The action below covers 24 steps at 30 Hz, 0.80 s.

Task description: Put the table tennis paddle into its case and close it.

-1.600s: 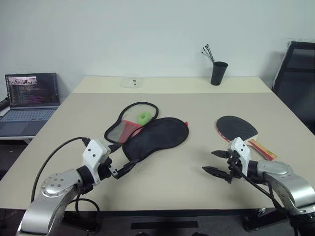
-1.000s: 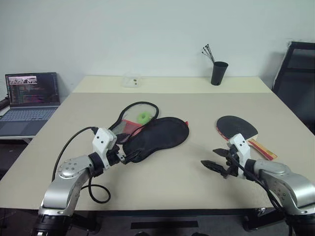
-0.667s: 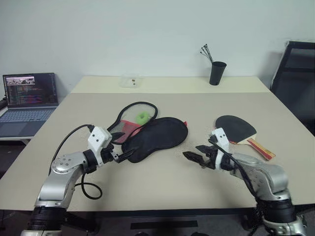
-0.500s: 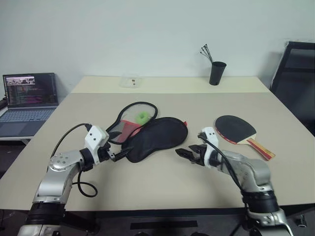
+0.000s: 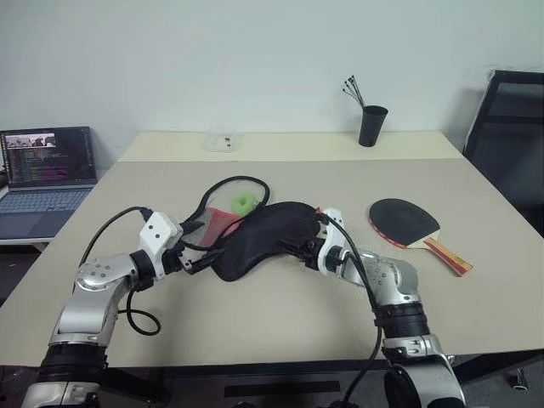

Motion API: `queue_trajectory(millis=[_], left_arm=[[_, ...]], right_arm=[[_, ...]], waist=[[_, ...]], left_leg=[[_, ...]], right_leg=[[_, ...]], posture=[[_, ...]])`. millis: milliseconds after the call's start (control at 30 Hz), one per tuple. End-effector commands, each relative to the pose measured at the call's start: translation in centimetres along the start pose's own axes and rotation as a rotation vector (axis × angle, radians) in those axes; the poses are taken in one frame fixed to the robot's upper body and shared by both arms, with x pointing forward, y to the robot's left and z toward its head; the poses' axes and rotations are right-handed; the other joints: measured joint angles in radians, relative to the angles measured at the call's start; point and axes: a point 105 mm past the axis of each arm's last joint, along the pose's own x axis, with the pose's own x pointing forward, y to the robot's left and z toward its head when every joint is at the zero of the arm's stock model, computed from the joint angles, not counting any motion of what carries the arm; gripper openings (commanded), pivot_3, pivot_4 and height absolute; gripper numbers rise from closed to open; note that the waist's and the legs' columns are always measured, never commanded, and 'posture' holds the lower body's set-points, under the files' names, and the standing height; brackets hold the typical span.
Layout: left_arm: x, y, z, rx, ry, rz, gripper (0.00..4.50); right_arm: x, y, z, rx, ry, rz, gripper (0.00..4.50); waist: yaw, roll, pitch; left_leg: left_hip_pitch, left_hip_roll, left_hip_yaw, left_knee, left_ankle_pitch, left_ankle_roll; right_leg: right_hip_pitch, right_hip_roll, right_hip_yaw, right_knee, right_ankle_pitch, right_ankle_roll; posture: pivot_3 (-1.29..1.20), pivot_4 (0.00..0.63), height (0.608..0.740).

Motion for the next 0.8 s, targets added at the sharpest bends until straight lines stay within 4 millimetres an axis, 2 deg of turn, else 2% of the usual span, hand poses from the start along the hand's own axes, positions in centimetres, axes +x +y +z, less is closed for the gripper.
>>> queue_trajectory(millis=[33,167,267,400,633,800], left_arm=[[-0.8,0.7,1.3,0.048,-0.028,0.029,4.50],[-0.9,0.7,1.4,0.053,-0.029,0.033,4.50],[-0.9,0.5,1.6,0.057,-0.032,0.034,4.50],[-0.8,0.2,1.8,0.059,-0.035,0.030,4.50],[-0.4,-0.5,1.9,0.058,-0.045,0.017,4.50],[0.1,-0.7,2.0,0.056,-0.054,0.009,4.50]], right_arm=[[1.1,2.6,0.7,0.030,-0.016,0.075,4.46],[2.4,3.9,-0.6,0.011,0.017,0.082,4.46],[2.7,4.2,-1.3,0.019,0.037,0.085,3.92],[2.5,3.8,-1.6,0.052,0.043,0.077,2.56],[1.5,1.6,-0.8,0.121,0.010,0.015,0.12],[0.8,0.6,-0.3,0.140,0.000,-0.008,0.05]], waist=[[0.000,0.000,0.000],[0.000,0.000,0.000],[0.000,0.000,0.000],[0.000,0.000,0.000],[0.000,0.000,0.000],[0.000,0.000,0.000]], left_leg=[[0.000,0.000,0.000,0.000,0.000,0.000],[-0.001,0.000,0.000,-0.001,0.000,0.000],[-0.001,0.000,0.000,0.000,0.000,0.000],[-0.001,0.001,0.000,0.000,0.000,0.000],[-0.001,0.002,0.000,0.000,0.000,0.000],[-0.001,0.001,0.000,-0.001,0.000,0.000]], right_leg=[[0.000,0.000,0.000,0.000,0.000,0.000],[0.000,-0.001,0.000,-0.001,0.000,0.000],[0.000,-0.001,0.001,-0.001,0.000,0.000],[0.000,-0.001,0.000,-0.001,0.000,0.000],[0.000,-0.001,0.000,0.000,0.000,0.000],[0.000,-0.001,0.000,-0.001,0.000,0.000]], posture=[[0.00,0.150,0.740],[0.00,0.150,0.740],[0.00,0.150,0.740],[0.00,0.150,0.740],[0.00,0.150,0.740],[0.00,0.150,0.740]])
